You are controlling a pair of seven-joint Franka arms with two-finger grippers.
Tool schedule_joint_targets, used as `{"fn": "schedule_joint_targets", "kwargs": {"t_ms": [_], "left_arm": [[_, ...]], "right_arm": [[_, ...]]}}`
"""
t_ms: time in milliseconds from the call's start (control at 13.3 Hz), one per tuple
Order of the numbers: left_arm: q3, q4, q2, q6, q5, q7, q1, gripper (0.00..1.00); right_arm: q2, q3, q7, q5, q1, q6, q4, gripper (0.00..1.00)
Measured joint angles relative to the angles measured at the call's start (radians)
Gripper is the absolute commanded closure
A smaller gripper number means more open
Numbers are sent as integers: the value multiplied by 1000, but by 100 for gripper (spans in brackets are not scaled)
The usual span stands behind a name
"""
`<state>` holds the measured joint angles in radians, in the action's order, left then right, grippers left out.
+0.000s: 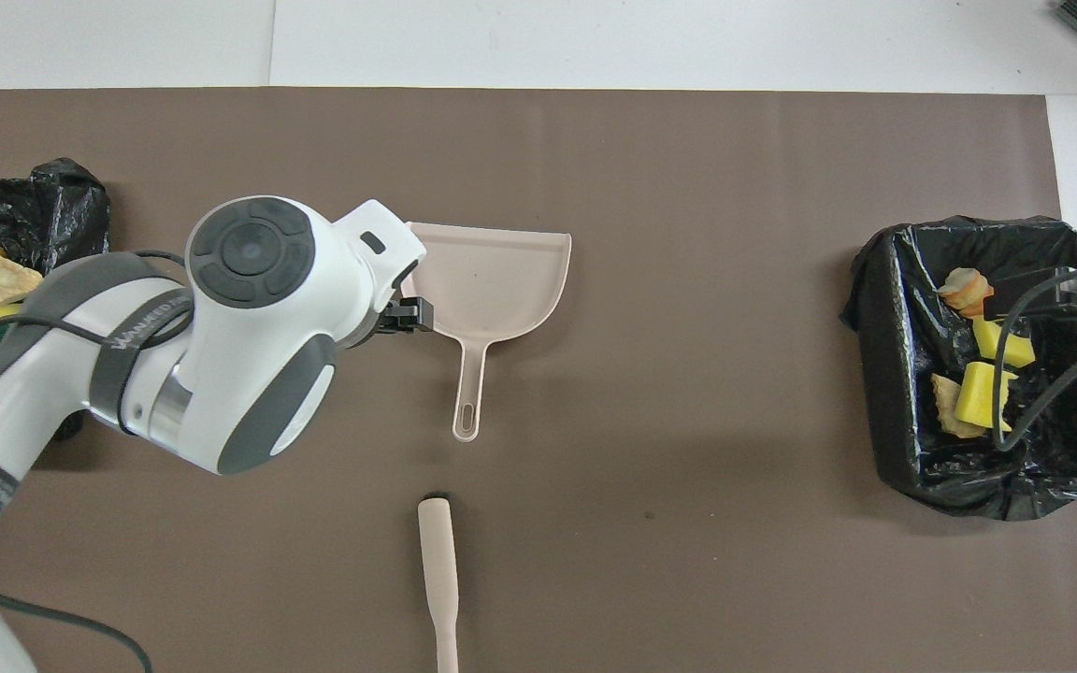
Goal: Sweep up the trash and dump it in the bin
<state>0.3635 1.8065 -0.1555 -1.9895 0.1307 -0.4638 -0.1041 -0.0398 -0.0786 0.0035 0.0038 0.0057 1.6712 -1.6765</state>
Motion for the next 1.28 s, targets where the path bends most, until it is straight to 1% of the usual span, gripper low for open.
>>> {"fn": "schedule_joint_targets", "kwargs": {"t_ms": [226, 452, 829, 979, 1130, 1280], "left_arm": [[-102, -19, 66, 80, -30, 148, 8, 0], [-208, -22, 121, 131, -64, 291, 12, 0], [-324, -29, 181, 209, -89, 435, 19, 0], [-352, -72, 199, 283, -103, 480, 35, 0], [-352, -150, 210, 385, -106, 503, 63, 0], [-352, -212, 215, 452, -107, 507, 68, 0]], "right_arm": [[0, 0, 0, 0, 0, 0, 0, 0], [0, 0, 0, 0, 0, 0, -1, 0], [0, 0, 0, 0, 0, 0, -1, 0], [0, 0, 0, 0, 0, 0, -1, 0], [0, 0, 0, 0, 0, -2, -1, 0], [0, 0, 0, 0, 0, -19, -1, 0]]}}
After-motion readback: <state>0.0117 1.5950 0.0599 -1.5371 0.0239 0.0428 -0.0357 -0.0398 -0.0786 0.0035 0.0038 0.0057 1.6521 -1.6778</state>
